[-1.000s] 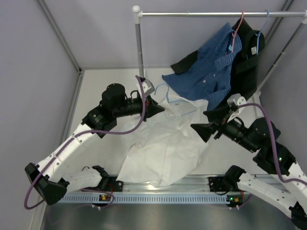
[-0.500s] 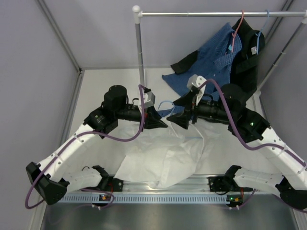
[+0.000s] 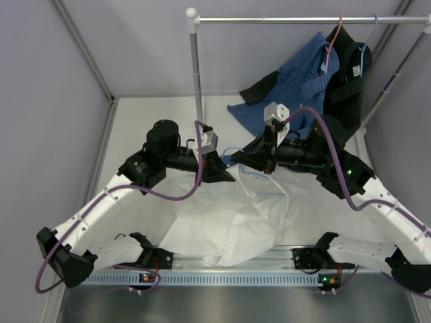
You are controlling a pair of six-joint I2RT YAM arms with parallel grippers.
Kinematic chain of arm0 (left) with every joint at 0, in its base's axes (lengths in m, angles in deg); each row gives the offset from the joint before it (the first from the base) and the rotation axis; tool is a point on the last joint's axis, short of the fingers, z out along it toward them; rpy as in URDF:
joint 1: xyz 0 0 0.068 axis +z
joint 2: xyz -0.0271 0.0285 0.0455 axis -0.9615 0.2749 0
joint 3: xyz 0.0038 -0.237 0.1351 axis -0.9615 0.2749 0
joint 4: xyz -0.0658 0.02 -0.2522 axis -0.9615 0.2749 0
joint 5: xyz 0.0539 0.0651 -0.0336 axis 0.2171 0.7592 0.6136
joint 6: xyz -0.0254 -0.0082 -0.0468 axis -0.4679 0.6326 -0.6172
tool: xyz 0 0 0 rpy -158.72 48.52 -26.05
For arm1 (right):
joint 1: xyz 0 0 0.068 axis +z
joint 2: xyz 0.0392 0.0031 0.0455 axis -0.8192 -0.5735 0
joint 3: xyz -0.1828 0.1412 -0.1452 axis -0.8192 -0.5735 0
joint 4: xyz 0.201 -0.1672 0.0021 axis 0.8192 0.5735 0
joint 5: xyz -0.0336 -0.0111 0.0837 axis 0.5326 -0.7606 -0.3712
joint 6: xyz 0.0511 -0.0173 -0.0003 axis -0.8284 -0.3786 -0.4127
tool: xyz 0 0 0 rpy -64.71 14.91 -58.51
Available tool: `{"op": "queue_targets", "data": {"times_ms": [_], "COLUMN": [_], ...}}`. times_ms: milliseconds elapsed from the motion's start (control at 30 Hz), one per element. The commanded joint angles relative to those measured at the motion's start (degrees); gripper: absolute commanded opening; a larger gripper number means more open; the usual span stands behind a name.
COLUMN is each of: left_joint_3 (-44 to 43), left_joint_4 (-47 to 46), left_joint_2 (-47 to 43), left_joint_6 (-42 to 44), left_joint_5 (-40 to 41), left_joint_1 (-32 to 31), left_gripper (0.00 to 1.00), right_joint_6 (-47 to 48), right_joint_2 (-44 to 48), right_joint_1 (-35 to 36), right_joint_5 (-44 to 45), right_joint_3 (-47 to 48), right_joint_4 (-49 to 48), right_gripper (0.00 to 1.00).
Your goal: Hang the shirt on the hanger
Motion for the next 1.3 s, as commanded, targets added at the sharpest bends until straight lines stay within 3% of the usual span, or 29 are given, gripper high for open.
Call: {"op": "queue_targets", "data": {"times_ms": [0,67,100,167,200,300,433,467,567,600,767,900,1067,1100,1200,1233,1267], "left_joint_3": [-0.8,-1.5,-1.7,-2.3,-2.5,-2.3,3.8,6.3,18.7,24.4,34.3,33.7,28.5,28.2,26.9,26.7,26.5], "left_joint_4": [-4.6,-4.6,-4.6,-4.6,-4.6,-3.3,-1.7,-1.8,-8.5,-10.9,-25.9,-36.1,-40.3,-41.2,-42.1,-41.1,-40.5], "left_joint_2": [0.0,-0.1,-0.5,-1.1,-1.4,-5.0,-15.7,-21.6,-31.6,-33.2,-31.8,-20.2,-10.1,-9.3,-7.0,-6.8,-6.9], "left_joint_6": [1.0,0.5,0.3,-1.0,-1.2,-1.4,-3.8,-7.7,-10.5,-11.5,-14.5,-13.1,-12.7,-12.6,-13.0,-14.3,-15.0], "left_joint_5": [0.6,2.9,6.2,12.2,14.8,28.1,55.0,67.8,71.1,70.4,69.9,66.3,59.5,58.4,60.0,65.5,69.2], "left_joint_1": [0.0,0.0,0.0,0.0,0.0,0.0,0.0,0.0,0.0,0.0,0.1,0.2,1.5,1.6,1.6,1.6,1.6], "left_gripper": [0.0,0.0,0.18,0.66,0.98,0.98,0.98,0.98,0.98,0.98,0.98,0.98,0.98,0.94,0.12,0.0,0.0], "right_joint_6": [0.1,-0.2,-0.4,-0.8,-1.3,-1.5,-0.2,0.3,2.7,3.1,3.2,3.7,3.7,3.7,3.8,3.8,3.7], "right_joint_2": [1.7,2.2,2.7,3.2,3.7,5.3,7.6,8.0,9.4,10.0,10.8,12.6,13.9,13.9,13.9,14.0,14.1], "right_joint_1": [-0.8,-1.4,-2.2,-3.2,-4.3,-6.8,-10.1,-10.4,-10.8,-10.8,-11.0,-11.0,-11.0,-11.0,-11.0,-11.0,-11.0], "right_joint_5": [-0.8,0.9,1.4,3.1,4.3,10.6,13.8,14.2,14.8,14.9,13.6,12.2,11.0,11.2,12.9,14.3,15.2], "right_joint_3": [-0.6,-0.8,-0.8,-1.0,-1.0,-0.4,2.3,3.9,6.3,6.9,11.0,12.2,12.5,12.5,12.1,11.7,11.3], "right_joint_4": [-4.5,-4.5,-4.4,-4.5,-4.4,-2.9,0.5,1.6,4.5,5.5,8.7,10.5,11.9,12.0,12.5,12.5,12.5], "right_gripper": [0.0,0.0,0.0,0.0,0.0,0.0,0.0,0.0,0.0,0.0,0.0,0.0,0.0,0.0,0.0,0.0,0.0]}}
